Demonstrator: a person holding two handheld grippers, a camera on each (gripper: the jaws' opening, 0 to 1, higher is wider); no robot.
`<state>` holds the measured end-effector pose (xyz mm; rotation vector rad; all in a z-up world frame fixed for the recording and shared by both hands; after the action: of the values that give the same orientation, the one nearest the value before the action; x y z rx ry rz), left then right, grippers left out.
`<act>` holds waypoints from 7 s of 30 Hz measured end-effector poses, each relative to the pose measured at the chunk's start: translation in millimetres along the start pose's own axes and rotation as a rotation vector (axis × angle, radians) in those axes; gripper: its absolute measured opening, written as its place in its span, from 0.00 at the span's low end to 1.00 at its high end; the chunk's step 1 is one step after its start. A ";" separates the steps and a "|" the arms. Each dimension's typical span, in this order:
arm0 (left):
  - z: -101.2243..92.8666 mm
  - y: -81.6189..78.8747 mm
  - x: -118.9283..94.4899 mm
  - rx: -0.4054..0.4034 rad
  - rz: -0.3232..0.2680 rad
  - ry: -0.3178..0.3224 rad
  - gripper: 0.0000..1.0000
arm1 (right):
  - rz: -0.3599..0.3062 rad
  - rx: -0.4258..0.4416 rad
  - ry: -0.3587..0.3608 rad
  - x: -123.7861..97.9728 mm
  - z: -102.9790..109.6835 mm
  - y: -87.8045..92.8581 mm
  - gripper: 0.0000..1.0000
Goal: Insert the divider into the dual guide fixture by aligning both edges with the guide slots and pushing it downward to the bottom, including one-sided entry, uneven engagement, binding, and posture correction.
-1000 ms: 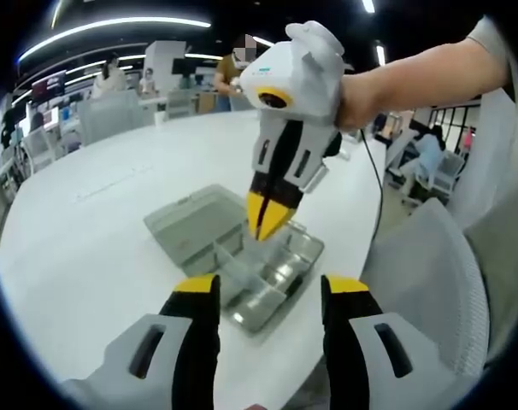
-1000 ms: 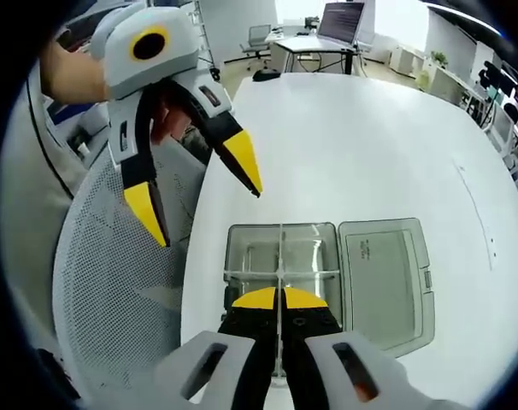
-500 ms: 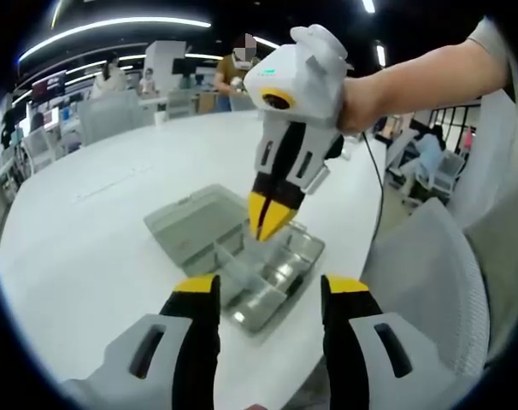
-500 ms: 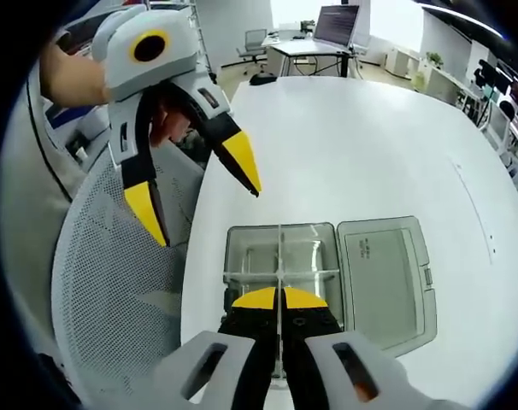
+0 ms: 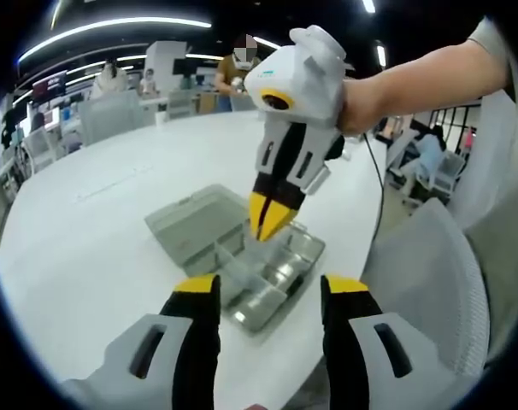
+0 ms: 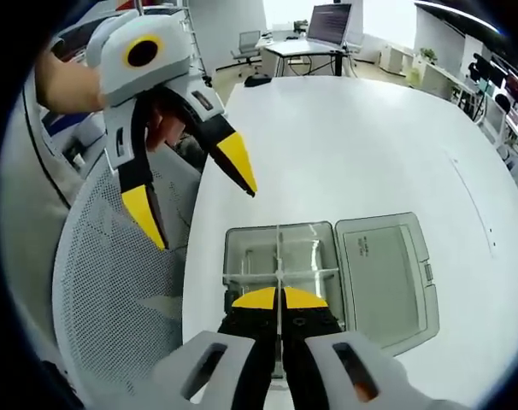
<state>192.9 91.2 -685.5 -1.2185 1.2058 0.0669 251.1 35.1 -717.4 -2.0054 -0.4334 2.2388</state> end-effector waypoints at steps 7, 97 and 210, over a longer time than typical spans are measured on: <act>0.3 -0.9 -0.2 0.002 -0.001 0.000 0.45 | 0.013 -0.022 0.000 -0.1 0.8 -0.8 0.00; -0.7 -1.4 -1.4 0.014 0.009 -0.006 0.44 | -0.181 0.046 -0.012 -1.2 0.0 3.3 0.00; -1.1 0.7 -3.8 0.025 0.023 -0.017 0.43 | 0.111 -0.072 0.055 40.4 -5.4 18.5 0.01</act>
<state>190.1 92.8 -683.0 -1.1803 1.2034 0.0792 253.4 28.9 -761.7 -2.1721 -0.4131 2.2551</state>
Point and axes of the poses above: the point that each gripper's makers call its tool centre point, and the gripper's own axes: x roughly forward along the fingers, z roughly to its left, y roughly out of its underside, the point moved 2 cm from there along -x, roughly backward along the fingers, and after that the axes turned 15 degrees about z, right-handed, at the moved point
